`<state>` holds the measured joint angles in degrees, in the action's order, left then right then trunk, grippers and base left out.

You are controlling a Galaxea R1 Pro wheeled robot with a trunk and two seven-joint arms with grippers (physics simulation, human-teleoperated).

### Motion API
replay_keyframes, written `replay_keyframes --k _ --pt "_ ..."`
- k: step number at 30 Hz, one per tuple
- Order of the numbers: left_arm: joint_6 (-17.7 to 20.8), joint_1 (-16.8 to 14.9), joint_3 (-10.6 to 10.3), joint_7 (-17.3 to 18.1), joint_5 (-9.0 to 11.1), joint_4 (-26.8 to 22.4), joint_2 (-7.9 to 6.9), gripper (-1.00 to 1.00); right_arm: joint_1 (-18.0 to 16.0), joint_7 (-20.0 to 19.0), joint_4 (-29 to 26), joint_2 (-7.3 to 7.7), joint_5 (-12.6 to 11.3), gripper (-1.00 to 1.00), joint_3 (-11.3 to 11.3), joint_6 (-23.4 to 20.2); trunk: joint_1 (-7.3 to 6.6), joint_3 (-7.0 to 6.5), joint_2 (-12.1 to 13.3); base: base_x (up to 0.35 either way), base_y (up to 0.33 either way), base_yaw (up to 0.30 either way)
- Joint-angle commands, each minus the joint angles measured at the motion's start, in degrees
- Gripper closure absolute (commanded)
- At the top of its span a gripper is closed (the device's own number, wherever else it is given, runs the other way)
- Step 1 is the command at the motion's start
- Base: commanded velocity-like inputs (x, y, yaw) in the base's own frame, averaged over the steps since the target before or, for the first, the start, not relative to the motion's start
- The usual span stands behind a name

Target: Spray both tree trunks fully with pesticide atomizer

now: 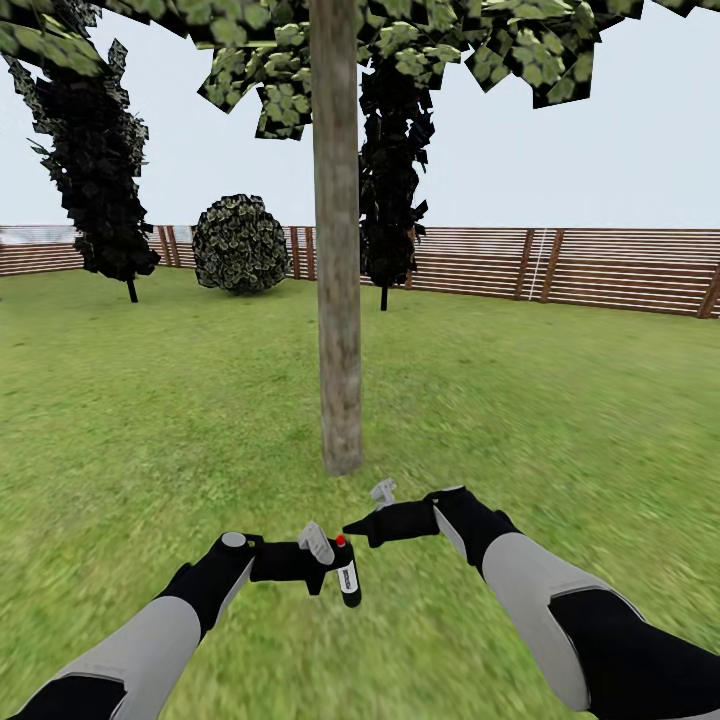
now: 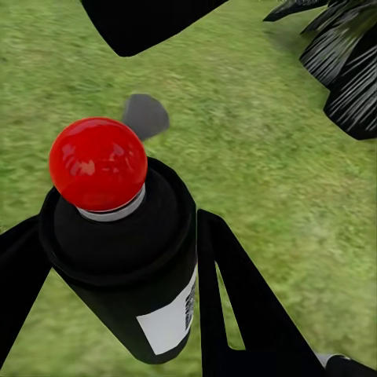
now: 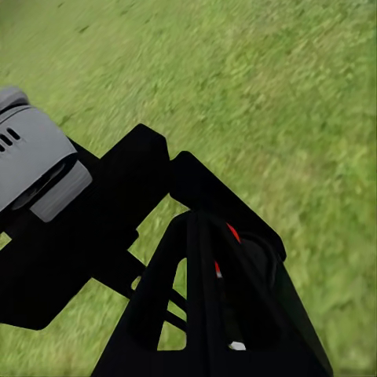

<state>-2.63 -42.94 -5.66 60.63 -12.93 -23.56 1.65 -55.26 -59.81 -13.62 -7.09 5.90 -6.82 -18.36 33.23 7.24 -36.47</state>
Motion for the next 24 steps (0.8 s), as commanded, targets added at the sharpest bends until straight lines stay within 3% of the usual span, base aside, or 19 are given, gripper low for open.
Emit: replay_keyframes --k 1,24 --pt "-0.27 -0.04 0.12 0.12 -0.43 -0.07 0.02 1.00 -0.03 -0.23 -0.11 -0.02 0.39 1.00 0.23 -0.45 0.02 0.10 -0.09 0.000 0.000 0.000" --pt "-0.27 -0.04 0.13 0.15 -0.26 -0.08 0.02 1.00 0.39 -0.22 0.00 -0.11 0.34 1.00 0.15 -0.40 0.02 0.10 -0.09 0.000 0.000 0.000"
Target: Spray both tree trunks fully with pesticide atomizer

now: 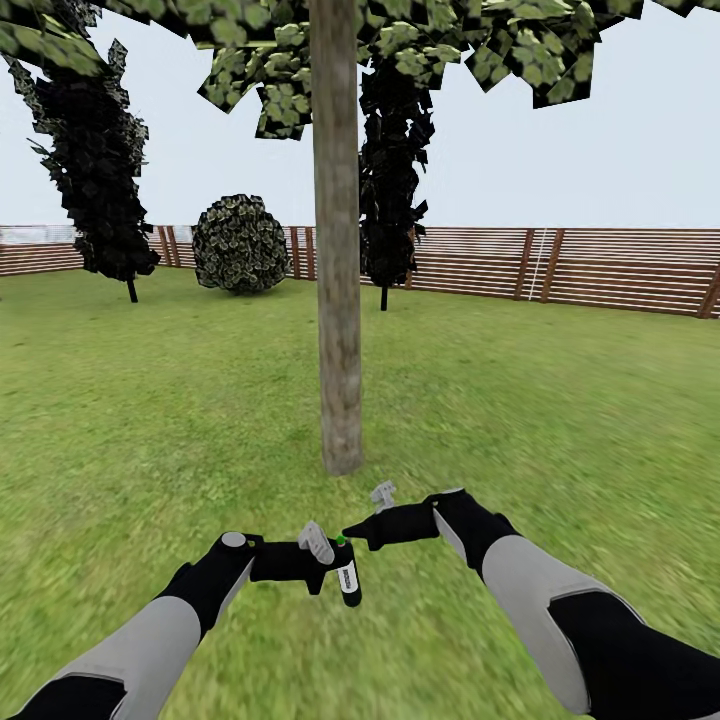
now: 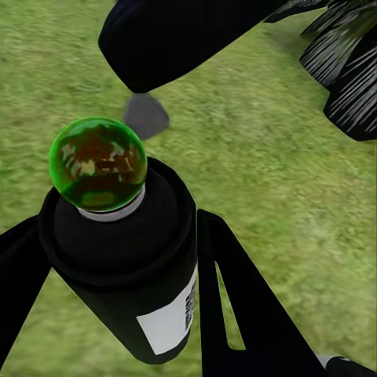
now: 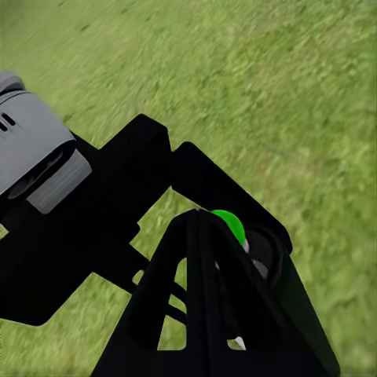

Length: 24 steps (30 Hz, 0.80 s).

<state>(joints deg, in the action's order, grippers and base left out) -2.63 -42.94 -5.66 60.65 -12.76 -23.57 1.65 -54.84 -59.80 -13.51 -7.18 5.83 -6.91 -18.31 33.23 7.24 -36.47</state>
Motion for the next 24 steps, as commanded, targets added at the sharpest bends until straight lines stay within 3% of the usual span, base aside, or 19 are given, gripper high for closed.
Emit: replay_keyframes --k 1,4,5,20,24 --pt "-0.27 -0.04 0.12 0.14 -0.43 -0.07 0.02 1.00 -0.02 -0.21 -0.12 -0.02 0.42 1.00 0.23 -0.44 0.02 0.10 -0.09 0.000 0.000 0.000" --pt "-0.27 -0.04 0.14 0.14 -0.43 -0.07 0.02 1.00 -0.01 0.04 -0.12 -0.02 0.42 1.00 0.23 -0.44 0.02 0.10 -0.09 0.000 0.000 0.000" --pt "-0.61 -0.04 0.91 -0.07 -0.51 0.54 -0.33 1.00 -0.53 16.52 -9.52 2.52 0.15 -1.00 0.85 -1.06 0.02 0.10 -0.09 0.000 0.000 0.000" --pt "-0.57 -0.04 0.93 -0.34 -0.51 0.63 -0.34 1.00 -0.53 16.73 -9.52 2.52 0.18 -1.00 0.85 -1.03 0.02 0.10 -0.09 0.000 0.000 0.000" --pt "-0.54 -0.04 2.47 -2.57 -0.56 0.63 -0.34 1.00 -0.53 21.76 -9.52 2.52 0.22 -1.00 0.89 -0.93 0.02 0.10 -0.09 0.000 0.000 0.000"
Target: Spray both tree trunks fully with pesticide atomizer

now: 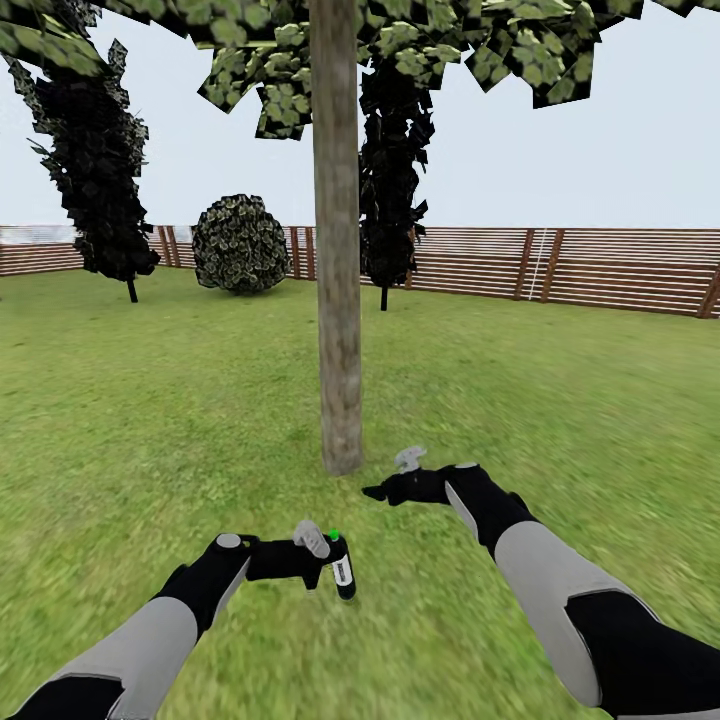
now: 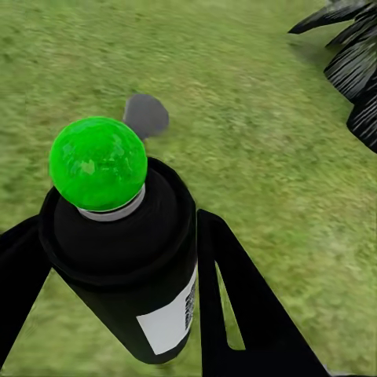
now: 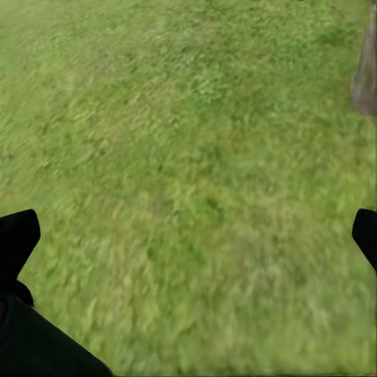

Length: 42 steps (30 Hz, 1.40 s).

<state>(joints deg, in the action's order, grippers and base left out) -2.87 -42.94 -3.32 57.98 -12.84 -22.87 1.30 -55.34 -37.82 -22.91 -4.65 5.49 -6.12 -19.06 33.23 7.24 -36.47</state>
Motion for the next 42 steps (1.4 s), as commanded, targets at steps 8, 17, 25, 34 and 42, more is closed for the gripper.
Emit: replay_keyframes --k 8,17,25,34,42 --pt "-0.48 -0.04 12.54 -31.12 -0.36 2.56 0.26 1.00 1.40 29.32 6.35 1.13 0.58 -1.00 0.41 9.81 0.02 0.10 -0.09 0.000 0.000 0.000" --pt "-5.21 -0.04 15.72 -48.84 0.34 4.87 4.69 1.00 6.87 46.10 24.57 1.64 0.49 -1.00 0.41 30.02 0.02 0.10 -0.09 0.010 0.000 0.000" --pt "-7.06 -0.04 15.78 -50.02 0.44 6.29 5.27 1.00 12.15 47.10 25.93 1.51 0.35 -1.00 0.36 33.33 0.02 0.10 -0.09 0.261 0.000 0.000" --pt "-6.98 -0.04 15.81 -49.98 0.46 6.42 5.37 1.00 12.68 47.45 26.08 1.20 0.11 -1.00 0.49 34.10 0.02 0.10 -0.09 0.292 0.000 0.000" --pt "-6.83 -0.04 15.81 -50.04 0.47 6.43 6.04 1.00 12.71 47.54 26.08 1.31 0.04 -1.00 0.52 34.09 0.02 0.10 -0.09 0.347 0.000 0.000"
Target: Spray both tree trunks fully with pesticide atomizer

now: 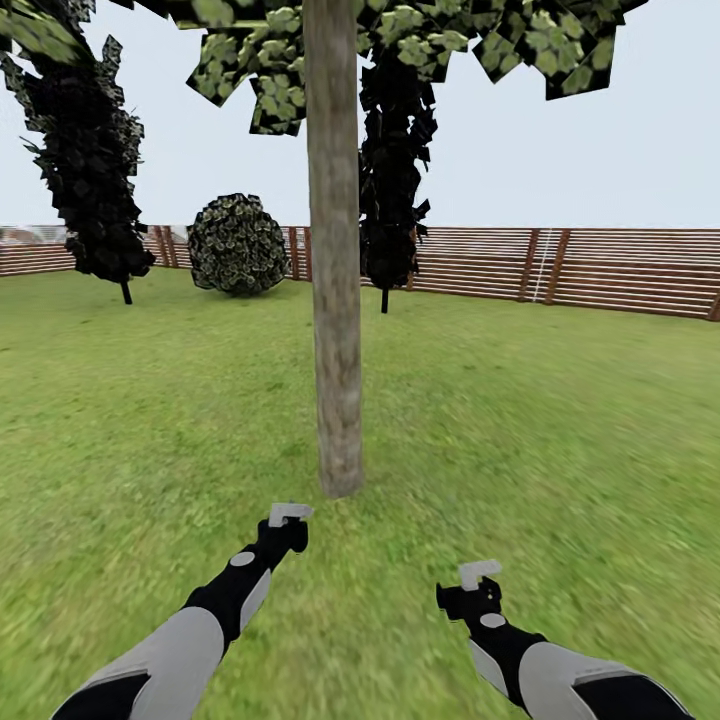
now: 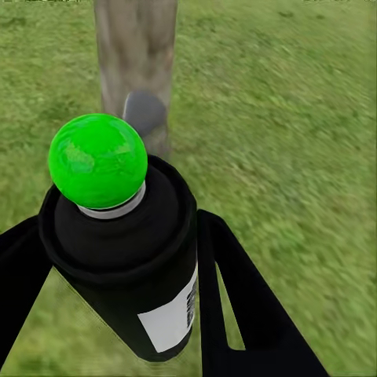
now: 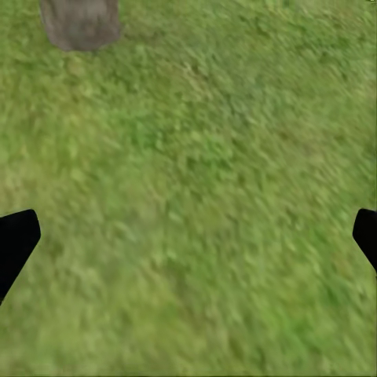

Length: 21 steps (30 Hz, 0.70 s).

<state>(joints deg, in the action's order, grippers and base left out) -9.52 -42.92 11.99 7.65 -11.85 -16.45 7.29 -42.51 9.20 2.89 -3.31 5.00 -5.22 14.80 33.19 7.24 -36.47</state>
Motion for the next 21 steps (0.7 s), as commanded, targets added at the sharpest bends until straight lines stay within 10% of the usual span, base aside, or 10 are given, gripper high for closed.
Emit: replay_keyframes --k 1,21 --pt "-0.20 -0.06 0.53 0.25 -0.52 0.02 0.15 1.00 -0.12 0.53 0.27 -0.03 0.53 -1.00 -0.39 0.23 0.06 0.10 -0.08 0.349 0.000 0.000" --pt "-0.31 -0.06 0.62 0.17 0.50 -0.11 1.01 1.00 -0.12 0.47 0.27 -0.38 0.37 -1.00 -0.32 0.23 0.06 0.10 -0.08 0.350 0.000 0.000"
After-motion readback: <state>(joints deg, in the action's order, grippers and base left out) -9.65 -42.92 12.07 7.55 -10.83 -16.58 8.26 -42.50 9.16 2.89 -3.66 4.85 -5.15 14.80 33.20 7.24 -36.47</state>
